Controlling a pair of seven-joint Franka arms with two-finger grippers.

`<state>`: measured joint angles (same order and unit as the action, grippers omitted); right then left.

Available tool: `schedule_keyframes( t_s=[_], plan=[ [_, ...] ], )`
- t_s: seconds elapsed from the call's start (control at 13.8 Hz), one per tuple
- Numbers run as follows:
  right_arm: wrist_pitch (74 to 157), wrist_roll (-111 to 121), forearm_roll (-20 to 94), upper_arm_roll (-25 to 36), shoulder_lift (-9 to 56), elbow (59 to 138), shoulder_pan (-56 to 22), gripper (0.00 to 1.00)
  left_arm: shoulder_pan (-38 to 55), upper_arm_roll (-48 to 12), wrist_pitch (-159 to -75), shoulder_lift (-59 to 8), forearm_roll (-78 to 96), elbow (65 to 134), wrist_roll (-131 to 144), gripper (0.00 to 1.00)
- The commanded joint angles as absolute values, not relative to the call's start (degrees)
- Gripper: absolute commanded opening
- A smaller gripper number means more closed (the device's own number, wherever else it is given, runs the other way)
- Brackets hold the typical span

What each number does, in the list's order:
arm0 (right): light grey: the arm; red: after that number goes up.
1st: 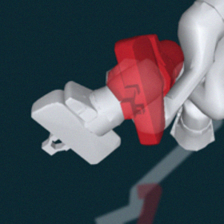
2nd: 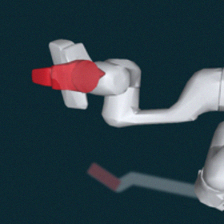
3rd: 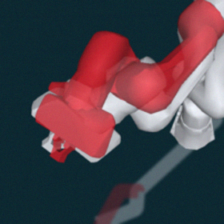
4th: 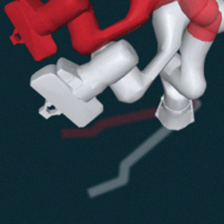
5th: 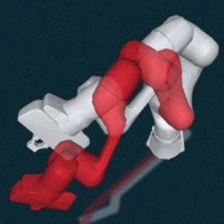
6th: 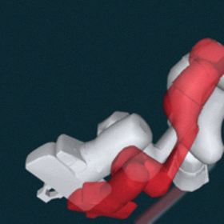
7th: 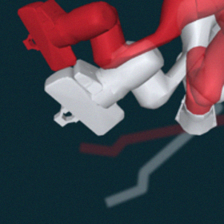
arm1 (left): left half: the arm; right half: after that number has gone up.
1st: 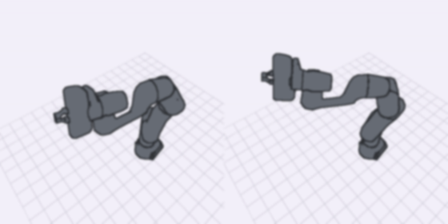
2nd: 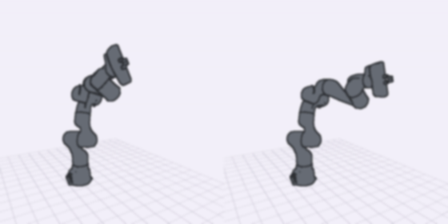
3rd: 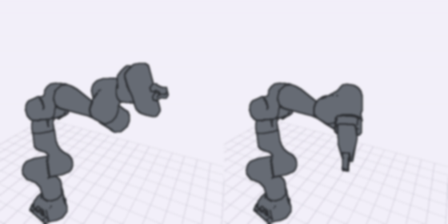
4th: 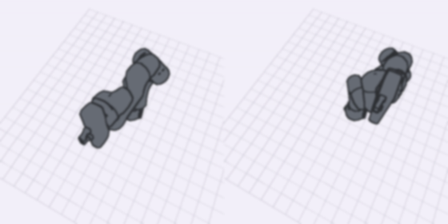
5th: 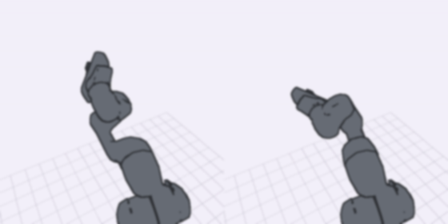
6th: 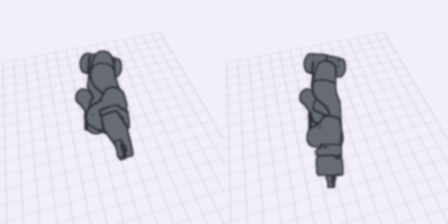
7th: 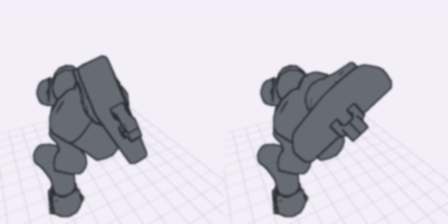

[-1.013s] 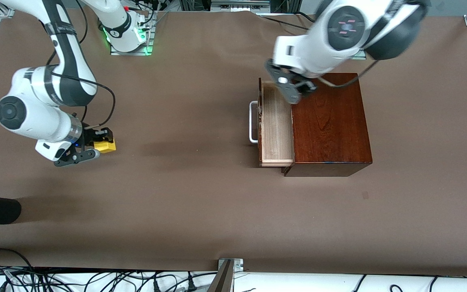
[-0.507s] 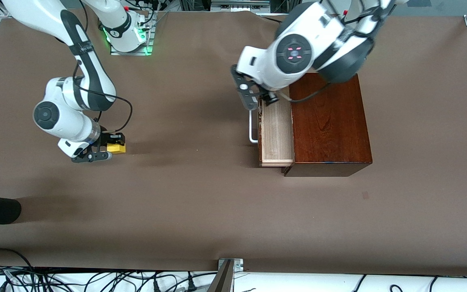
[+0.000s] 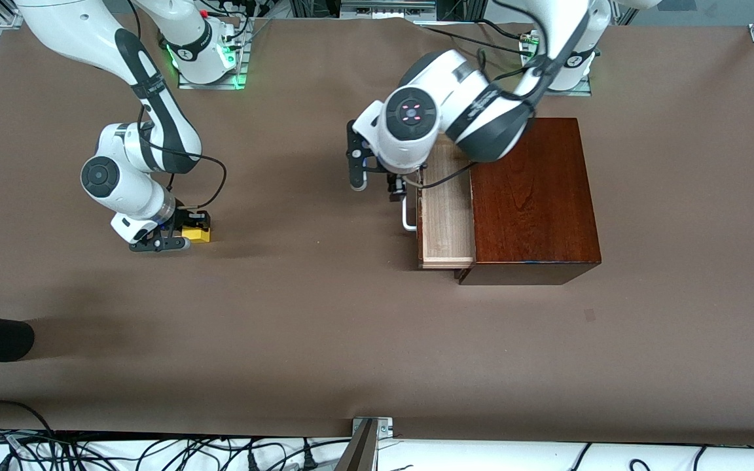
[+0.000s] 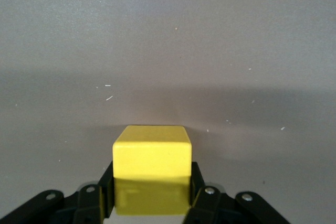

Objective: Open drawer, take yellow block, close drawer
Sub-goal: 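Push the drawer shut with the left gripper while the right gripper withdraws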

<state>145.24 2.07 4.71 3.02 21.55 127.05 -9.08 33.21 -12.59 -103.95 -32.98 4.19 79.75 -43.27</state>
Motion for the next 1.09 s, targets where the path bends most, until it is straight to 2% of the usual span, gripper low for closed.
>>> schedule_keyframes(
  t_s=[0.0,0.36,0.58,0.87,1.01],
  plan=[
    [145.8,2.1,4.3,2.7,20.2,127.6,-9.1,0.99,35.3,-12.0,-108.9,-35.9,0.2,80.4,-45.2,1.00],
    [144.0,4.5,4.4,2.9,11.4,126.4,-9.1,1.00,36.0,-12.0,-109.1,-38.0,-3.8,82.3,-45.4,1.00],
    [130.0,5.1,4.4,2.9,4.2,120.6,-9.0,1.00,35.8,-12.0,-107.6,-37.7,-5.7,84.1,-45.3,1.00],
    [109.2,5.0,4.6,3.1,1.4,107.1,-8.5,1.00,35.2,-11.5,-102.7,-37.4,-7.6,84.0,-47.0,1.00],
    [103.4,5.3,4.4,3.0,-0.7,102.9,-7.2,1.00,35.1,-11.3,-100.5,-37.4,-10.0,83.8,-49.1,1.00]
  ],
)
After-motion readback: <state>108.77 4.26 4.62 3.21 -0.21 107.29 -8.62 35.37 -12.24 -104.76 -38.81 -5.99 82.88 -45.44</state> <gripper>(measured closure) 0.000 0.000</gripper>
